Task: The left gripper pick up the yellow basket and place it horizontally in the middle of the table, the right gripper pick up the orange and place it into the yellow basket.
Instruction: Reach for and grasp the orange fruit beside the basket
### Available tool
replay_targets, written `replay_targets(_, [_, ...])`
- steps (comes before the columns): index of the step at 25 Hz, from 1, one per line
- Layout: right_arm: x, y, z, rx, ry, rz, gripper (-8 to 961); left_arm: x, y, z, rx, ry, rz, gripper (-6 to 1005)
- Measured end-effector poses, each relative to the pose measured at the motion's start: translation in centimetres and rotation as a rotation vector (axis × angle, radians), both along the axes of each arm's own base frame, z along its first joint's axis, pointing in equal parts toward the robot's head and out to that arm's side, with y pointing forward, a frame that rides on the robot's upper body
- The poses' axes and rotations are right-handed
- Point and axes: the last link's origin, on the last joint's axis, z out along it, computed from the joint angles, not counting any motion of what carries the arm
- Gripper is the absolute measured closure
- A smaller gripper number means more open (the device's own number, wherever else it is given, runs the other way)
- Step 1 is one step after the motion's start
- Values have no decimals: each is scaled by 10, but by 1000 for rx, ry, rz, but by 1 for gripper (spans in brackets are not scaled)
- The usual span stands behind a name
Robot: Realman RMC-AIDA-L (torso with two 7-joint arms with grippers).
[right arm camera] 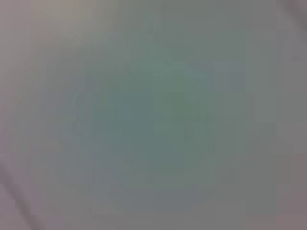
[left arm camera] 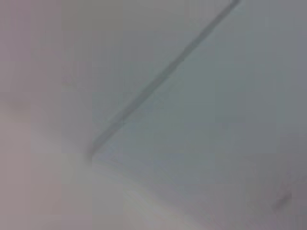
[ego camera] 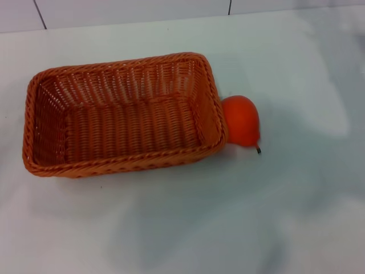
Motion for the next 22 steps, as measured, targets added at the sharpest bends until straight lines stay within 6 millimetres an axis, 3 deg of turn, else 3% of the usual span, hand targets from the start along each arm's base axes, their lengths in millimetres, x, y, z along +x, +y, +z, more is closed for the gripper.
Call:
replay_targets(4, [-25,14,9,-178,-140,164,9,7,1,8,198,59,-127,474])
replay_targets(11, [-77,20,32,-615,-383,413,9,24,0,-17,550,165,-353,476])
replay_targets(12, [-90,17,39,-742,-477,432,9,27,-2,-21,610,195,-377,477])
replay_targets(16, [-103,8,43,-909,-596,432,8,35,-7,-31,782,254,-404,478])
replay_targets(22, [-114,-2,34,-1187,-761,381,8,43,0,-32,812,235,-409,479])
